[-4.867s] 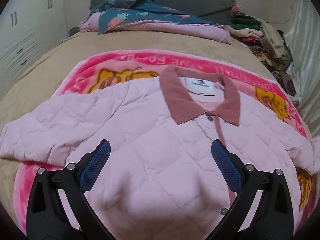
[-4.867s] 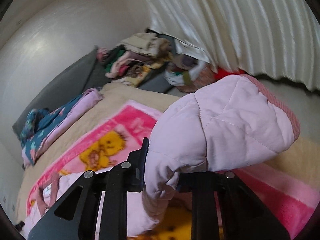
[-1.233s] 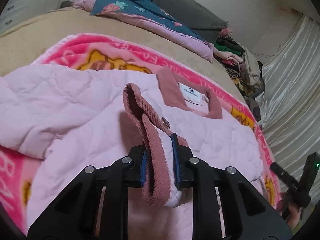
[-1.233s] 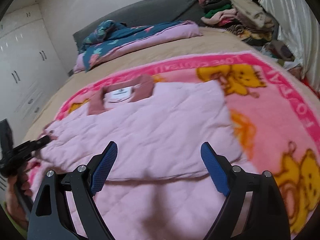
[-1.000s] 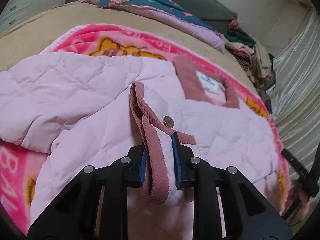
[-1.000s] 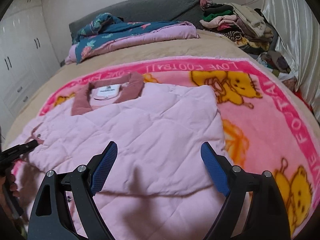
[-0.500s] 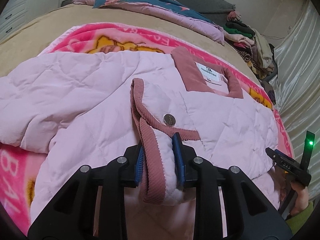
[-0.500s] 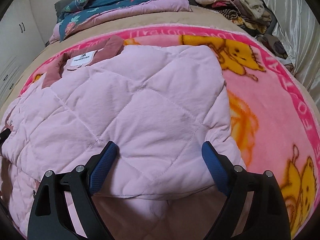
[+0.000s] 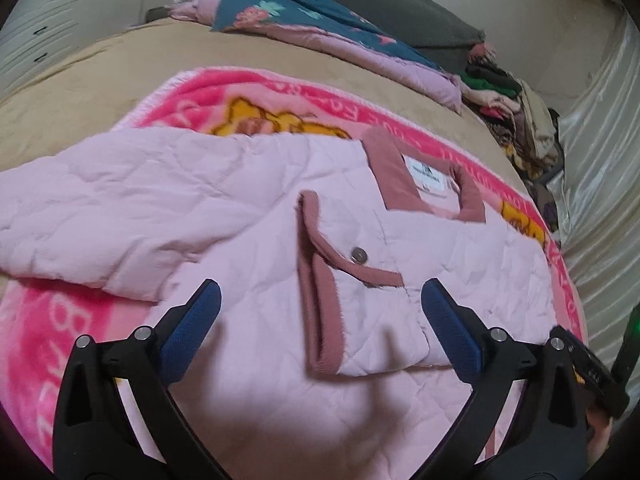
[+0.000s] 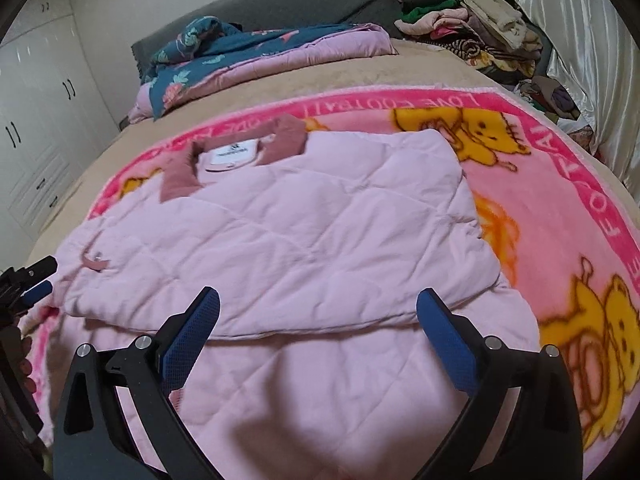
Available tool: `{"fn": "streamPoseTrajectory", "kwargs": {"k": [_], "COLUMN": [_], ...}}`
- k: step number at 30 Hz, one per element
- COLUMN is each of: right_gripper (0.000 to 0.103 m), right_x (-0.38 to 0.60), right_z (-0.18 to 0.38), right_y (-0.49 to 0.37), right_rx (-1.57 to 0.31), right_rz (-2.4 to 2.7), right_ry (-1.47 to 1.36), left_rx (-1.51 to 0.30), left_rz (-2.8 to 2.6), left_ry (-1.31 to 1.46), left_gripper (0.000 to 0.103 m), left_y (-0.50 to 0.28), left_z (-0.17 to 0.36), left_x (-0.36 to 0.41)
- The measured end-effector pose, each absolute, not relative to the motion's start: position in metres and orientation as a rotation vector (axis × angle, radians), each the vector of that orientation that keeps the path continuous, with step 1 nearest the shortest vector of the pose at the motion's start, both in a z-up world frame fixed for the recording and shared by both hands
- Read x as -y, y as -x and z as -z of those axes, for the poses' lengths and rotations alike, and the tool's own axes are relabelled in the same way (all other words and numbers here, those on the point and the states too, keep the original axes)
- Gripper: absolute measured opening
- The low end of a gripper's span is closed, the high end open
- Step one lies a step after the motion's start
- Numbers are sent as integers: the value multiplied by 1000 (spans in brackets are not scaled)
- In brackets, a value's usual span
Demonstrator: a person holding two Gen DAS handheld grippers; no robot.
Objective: Fold large clothes
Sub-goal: 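Release the trim and move the left tool to the other sleeve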
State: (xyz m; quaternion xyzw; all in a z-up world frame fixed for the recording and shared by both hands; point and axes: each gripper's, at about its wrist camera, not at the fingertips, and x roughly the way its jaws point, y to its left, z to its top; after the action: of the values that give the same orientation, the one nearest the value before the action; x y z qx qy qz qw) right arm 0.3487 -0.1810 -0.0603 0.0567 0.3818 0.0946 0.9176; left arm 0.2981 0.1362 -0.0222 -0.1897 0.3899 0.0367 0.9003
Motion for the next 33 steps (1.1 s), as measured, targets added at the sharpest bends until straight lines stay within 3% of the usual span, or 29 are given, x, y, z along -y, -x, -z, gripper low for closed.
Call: {"fn": "streamPoseTrajectory", "kwargs": {"k": [12,33], "right_gripper": [99,99], "right_x": [112,-22], "right_z": [19,6], "right_y": [-311,-282], "right_rx": [-700,-693], "right_rz": [-361,-552], "right_ry": [-88,36], "left_rx": [-717,-688], "left_rz": [-245,-340], "left_ry": [364,400], "left_gripper": [94,94], "left_y": [-252,-194], "left_z": [-4,-7], "left_x": [-176,-267]}}
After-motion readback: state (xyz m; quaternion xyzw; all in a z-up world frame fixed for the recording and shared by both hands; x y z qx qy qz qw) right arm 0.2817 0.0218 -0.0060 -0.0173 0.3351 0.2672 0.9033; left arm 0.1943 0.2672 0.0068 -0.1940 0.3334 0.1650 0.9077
